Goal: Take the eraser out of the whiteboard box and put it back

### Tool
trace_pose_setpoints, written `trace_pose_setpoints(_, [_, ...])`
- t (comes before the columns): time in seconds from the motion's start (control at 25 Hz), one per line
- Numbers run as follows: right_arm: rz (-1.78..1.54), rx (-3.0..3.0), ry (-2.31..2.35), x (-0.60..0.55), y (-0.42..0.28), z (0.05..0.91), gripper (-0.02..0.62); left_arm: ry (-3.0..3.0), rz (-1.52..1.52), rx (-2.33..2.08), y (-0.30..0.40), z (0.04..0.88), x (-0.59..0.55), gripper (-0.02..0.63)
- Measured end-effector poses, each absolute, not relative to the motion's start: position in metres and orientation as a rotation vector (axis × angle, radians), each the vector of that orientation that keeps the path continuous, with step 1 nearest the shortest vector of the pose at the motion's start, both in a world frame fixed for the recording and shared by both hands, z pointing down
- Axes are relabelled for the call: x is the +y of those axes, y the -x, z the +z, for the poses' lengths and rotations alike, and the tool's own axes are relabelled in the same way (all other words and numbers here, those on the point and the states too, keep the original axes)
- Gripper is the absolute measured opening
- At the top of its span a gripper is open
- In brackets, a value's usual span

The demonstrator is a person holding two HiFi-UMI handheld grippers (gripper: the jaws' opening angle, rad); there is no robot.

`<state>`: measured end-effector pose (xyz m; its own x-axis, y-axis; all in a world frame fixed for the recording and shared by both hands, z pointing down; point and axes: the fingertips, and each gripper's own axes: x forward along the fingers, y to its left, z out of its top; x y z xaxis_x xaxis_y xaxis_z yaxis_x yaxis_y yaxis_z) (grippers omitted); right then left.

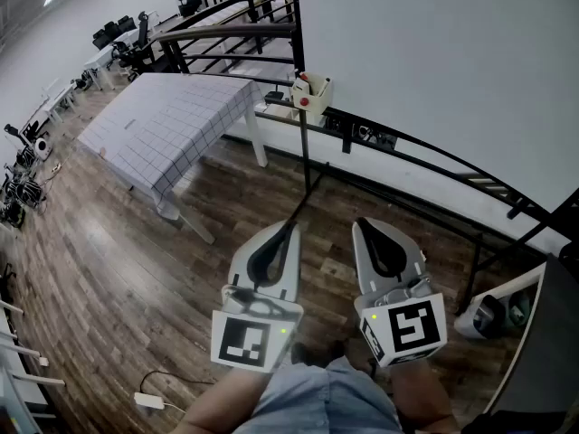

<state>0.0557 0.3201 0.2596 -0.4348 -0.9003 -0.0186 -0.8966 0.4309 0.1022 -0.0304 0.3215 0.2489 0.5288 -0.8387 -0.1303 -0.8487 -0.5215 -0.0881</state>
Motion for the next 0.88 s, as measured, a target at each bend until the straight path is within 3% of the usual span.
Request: trace_pose_setpoints(0.88, [-0.111,-2.715,-1.584,0.300,-0.078,0.262,0.002,2.587,0.091,1.503,0.005,0.252,0.303,-0.002])
